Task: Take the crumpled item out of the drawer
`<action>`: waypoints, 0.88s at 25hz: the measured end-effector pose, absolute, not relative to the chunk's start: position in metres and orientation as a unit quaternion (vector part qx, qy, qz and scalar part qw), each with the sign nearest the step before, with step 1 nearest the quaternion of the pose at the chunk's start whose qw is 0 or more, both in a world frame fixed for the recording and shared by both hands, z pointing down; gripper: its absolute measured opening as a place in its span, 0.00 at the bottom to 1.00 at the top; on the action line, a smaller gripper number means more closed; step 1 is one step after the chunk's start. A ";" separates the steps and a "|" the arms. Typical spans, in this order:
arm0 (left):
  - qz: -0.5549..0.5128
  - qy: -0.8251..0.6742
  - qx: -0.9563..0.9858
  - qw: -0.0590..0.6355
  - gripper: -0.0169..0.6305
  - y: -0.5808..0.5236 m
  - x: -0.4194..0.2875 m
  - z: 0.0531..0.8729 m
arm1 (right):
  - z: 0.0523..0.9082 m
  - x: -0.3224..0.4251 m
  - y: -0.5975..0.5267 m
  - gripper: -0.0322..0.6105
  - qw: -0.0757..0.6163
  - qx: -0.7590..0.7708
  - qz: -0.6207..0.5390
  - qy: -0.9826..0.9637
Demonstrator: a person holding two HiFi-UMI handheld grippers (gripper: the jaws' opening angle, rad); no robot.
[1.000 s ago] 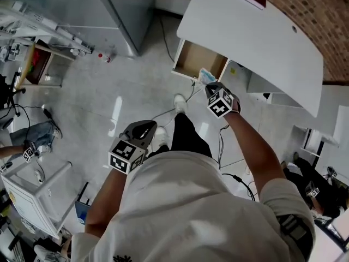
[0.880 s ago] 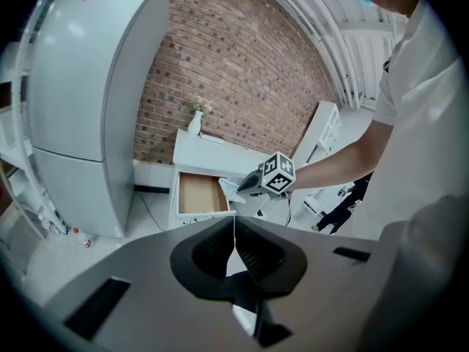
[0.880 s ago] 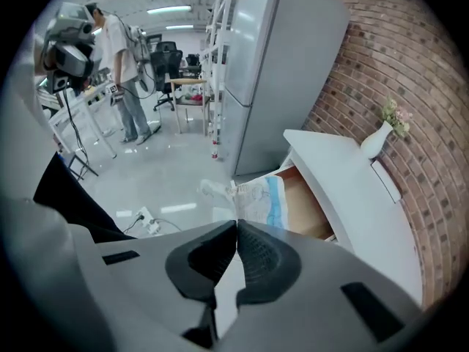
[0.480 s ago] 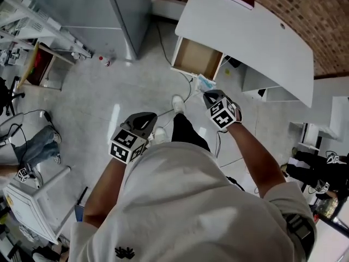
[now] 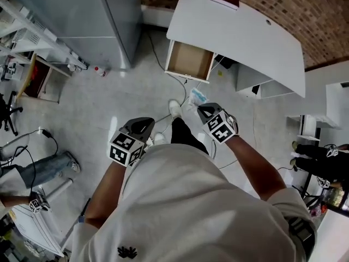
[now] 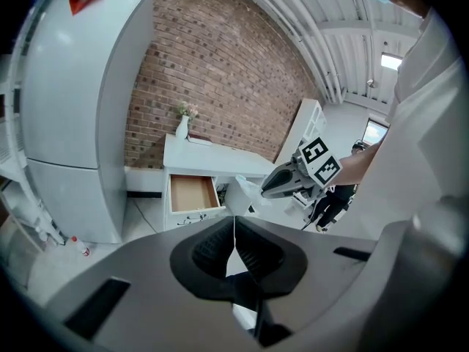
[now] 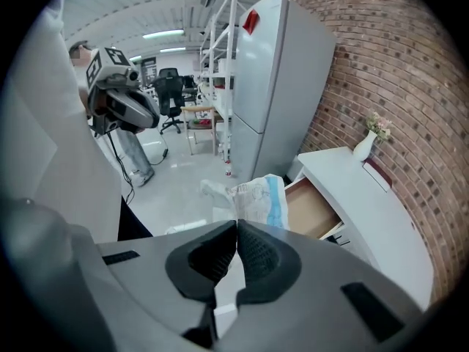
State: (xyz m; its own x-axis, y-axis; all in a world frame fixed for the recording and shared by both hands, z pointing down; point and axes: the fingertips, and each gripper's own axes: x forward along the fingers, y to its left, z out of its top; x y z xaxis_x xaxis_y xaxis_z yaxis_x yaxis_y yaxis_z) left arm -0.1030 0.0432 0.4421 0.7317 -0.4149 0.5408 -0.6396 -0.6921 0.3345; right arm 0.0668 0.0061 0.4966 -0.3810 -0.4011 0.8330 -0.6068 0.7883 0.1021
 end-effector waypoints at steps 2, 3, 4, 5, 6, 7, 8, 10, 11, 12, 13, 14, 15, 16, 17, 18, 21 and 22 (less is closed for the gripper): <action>0.218 -0.293 0.894 0.259 0.07 0.048 -0.106 0.442 | 0.494 0.064 0.019 0.10 0.465 0.307 0.111 -0.823; 0.218 -0.292 0.895 0.258 0.07 0.050 -0.107 0.441 | 0.493 0.062 0.025 0.10 0.466 0.306 0.111 -0.823; 0.218 -0.291 0.895 0.257 0.07 0.052 -0.109 0.439 | 0.492 0.060 0.030 0.10 0.467 0.304 0.111 -0.823; 0.218 -0.291 0.896 0.255 0.07 0.055 -0.111 0.438 | 0.492 0.058 0.035 0.10 0.469 0.302 0.110 -0.822; 0.217 -0.291 0.897 0.253 0.07 0.057 -0.112 0.437 | 0.491 0.057 0.039 0.10 0.471 0.301 0.109 -0.822; 0.216 -0.293 0.897 0.252 0.07 0.059 -0.114 0.437 | 0.489 0.055 0.043 0.10 0.472 0.299 0.106 -0.822; 0.215 -0.295 0.897 0.251 0.07 0.060 -0.116 0.436 | 0.488 0.054 0.044 0.10 0.473 0.298 0.102 -0.823; 0.212 -0.302 0.894 0.253 0.07 0.063 -0.119 0.438 | 0.484 0.052 0.045 0.10 0.472 0.298 0.091 -0.825; 0.211 -0.305 0.893 0.255 0.07 0.065 -0.121 0.440 | 0.482 0.051 0.045 0.10 0.472 0.297 0.087 -0.825; 0.212 -0.307 0.892 0.256 0.07 0.067 -0.122 0.441 | 0.481 0.050 0.046 0.10 0.471 0.297 0.084 -0.826; 0.213 -0.307 0.891 0.257 0.07 0.070 -0.122 0.443 | 0.480 0.049 0.047 0.10 0.471 0.296 0.081 -0.827; 0.214 -0.307 0.891 0.257 0.07 0.073 -0.123 0.443 | 0.479 0.049 0.048 0.10 0.471 0.297 0.078 -0.827; 0.215 -0.306 0.891 0.257 0.07 0.075 -0.123 0.443 | 0.477 0.048 0.049 0.10 0.471 0.297 0.076 -0.827; 0.216 -0.305 0.891 0.257 0.07 0.077 -0.122 0.443 | 0.475 0.048 0.050 0.10 0.470 0.298 0.074 -0.827; 0.217 -0.304 0.891 0.257 0.07 0.077 -0.122 0.443 | 0.474 0.049 0.051 0.10 0.470 0.298 0.073 -0.827; 0.217 -0.304 0.892 0.256 0.07 0.077 -0.120 0.442 | 0.472 0.050 0.051 0.10 0.471 0.298 0.073 -0.827; 0.219 -0.301 0.893 0.253 0.07 0.075 -0.117 0.445 | 0.473 0.051 0.051 0.10 0.470 0.300 0.073 -0.827; 0.218 -0.300 0.894 0.252 0.07 0.074 -0.117 0.445 | 0.473 0.050 0.050 0.10 0.470 0.301 0.071 -0.827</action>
